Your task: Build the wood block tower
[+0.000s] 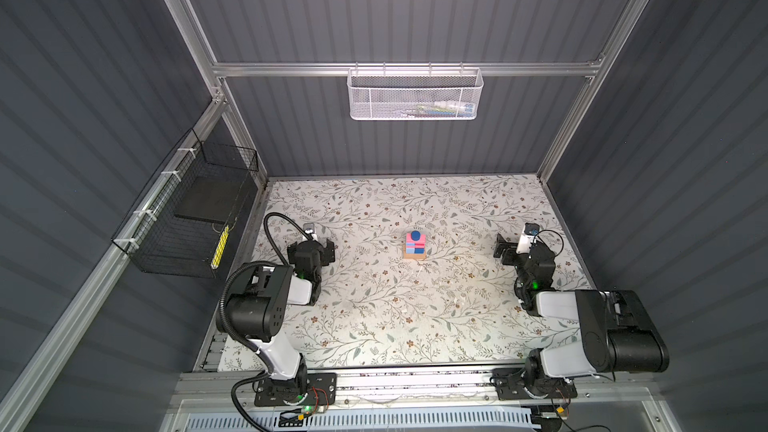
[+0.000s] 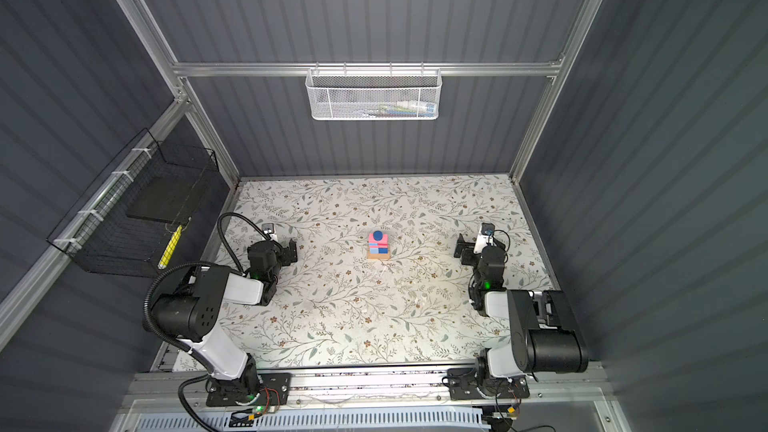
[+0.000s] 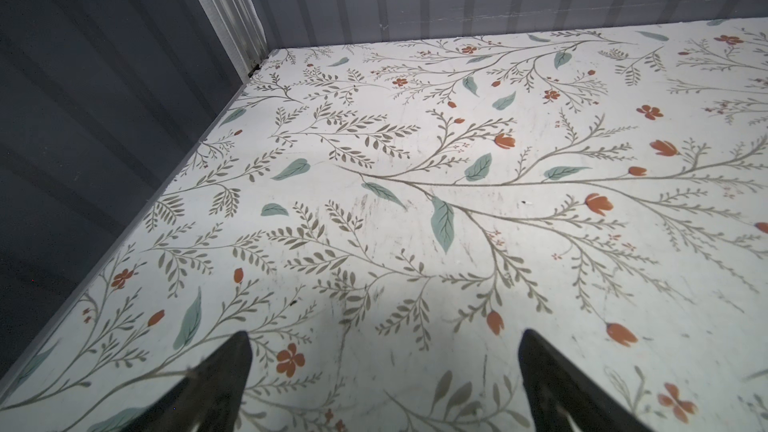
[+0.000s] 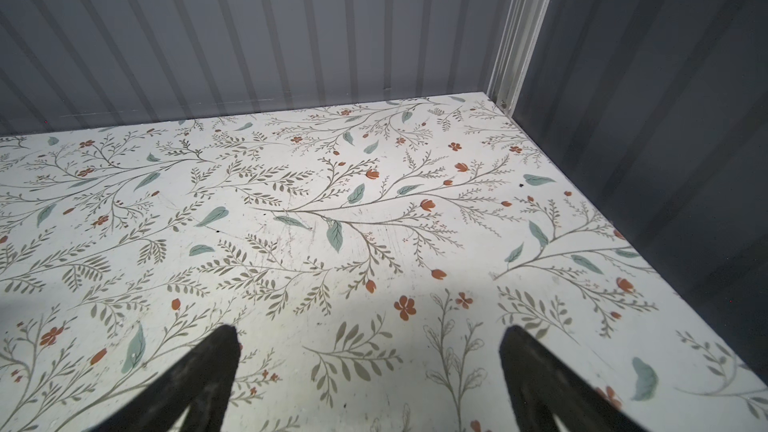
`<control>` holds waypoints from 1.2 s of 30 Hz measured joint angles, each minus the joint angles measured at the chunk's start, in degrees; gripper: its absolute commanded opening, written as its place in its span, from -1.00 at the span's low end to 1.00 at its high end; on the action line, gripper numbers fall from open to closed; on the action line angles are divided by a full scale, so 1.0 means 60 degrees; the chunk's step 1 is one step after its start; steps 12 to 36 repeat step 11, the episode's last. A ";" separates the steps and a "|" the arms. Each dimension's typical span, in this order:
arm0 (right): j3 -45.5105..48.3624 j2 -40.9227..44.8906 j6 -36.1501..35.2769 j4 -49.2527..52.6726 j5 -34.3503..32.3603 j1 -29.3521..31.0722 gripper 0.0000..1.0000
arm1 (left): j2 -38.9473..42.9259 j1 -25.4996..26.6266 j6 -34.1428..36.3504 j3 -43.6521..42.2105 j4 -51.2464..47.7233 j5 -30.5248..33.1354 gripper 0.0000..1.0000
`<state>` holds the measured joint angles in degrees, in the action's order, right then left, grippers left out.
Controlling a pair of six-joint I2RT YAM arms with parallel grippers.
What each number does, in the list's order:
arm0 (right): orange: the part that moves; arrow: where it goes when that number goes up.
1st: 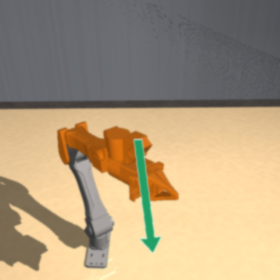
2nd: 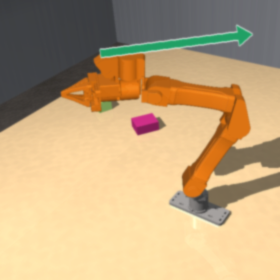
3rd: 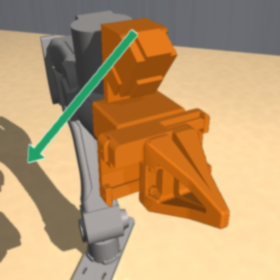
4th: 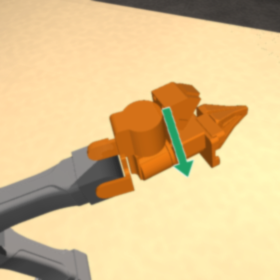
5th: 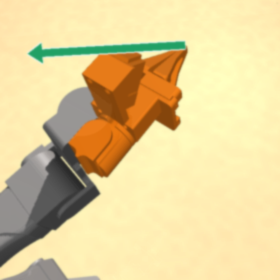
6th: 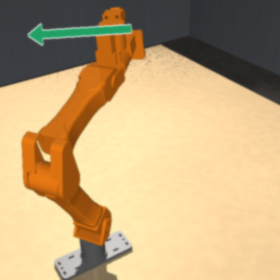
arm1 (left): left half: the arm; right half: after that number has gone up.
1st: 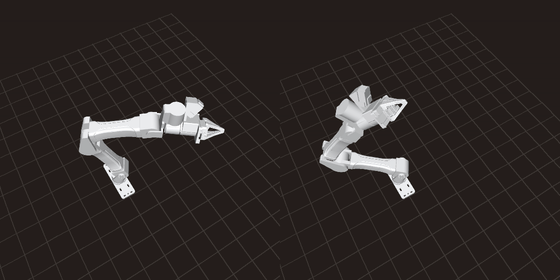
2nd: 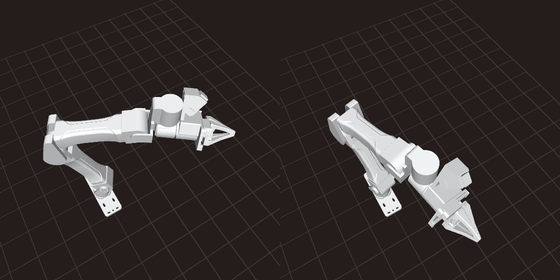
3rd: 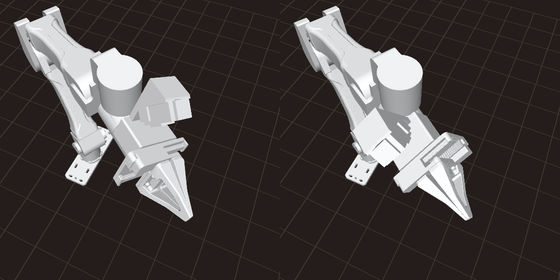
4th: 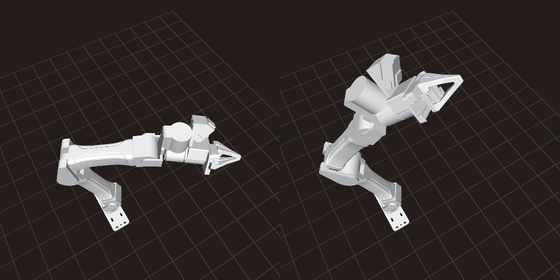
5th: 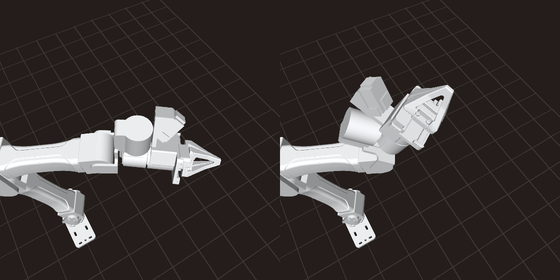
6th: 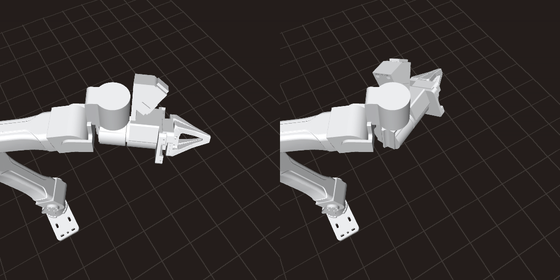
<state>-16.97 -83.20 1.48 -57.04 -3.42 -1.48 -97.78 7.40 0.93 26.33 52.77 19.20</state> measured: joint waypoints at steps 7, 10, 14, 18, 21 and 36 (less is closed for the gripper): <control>-0.0051 0.0000 0.0004 0.0022 0.0004 0.0000 0.98 | 0.0000 0.0000 0.0000 0.0000 0.0004 0.0000 0.99; -0.0073 0.0000 0.0004 0.0022 0.0004 -0.0007 0.98 | 0.0000 0.0000 0.0000 0.0000 0.0000 0.0000 0.99; -0.0076 0.0000 0.0004 0.0022 0.0004 -0.0011 0.98 | 0.0000 0.0000 0.0000 0.0000 0.0000 0.0000 0.99; -0.0076 0.0000 0.0004 0.0022 0.0004 -0.0011 0.98 | 0.0000 0.0000 0.0000 0.0000 0.0000 0.0000 0.99; -0.0076 0.0000 0.0004 0.0022 0.0004 -0.0011 0.98 | 0.0000 0.0000 0.0000 0.0000 0.0000 0.0000 0.99; -0.0076 0.0000 0.0004 0.0022 0.0004 -0.0011 0.98 | 0.0000 0.0000 0.0000 0.0000 0.0000 0.0000 0.99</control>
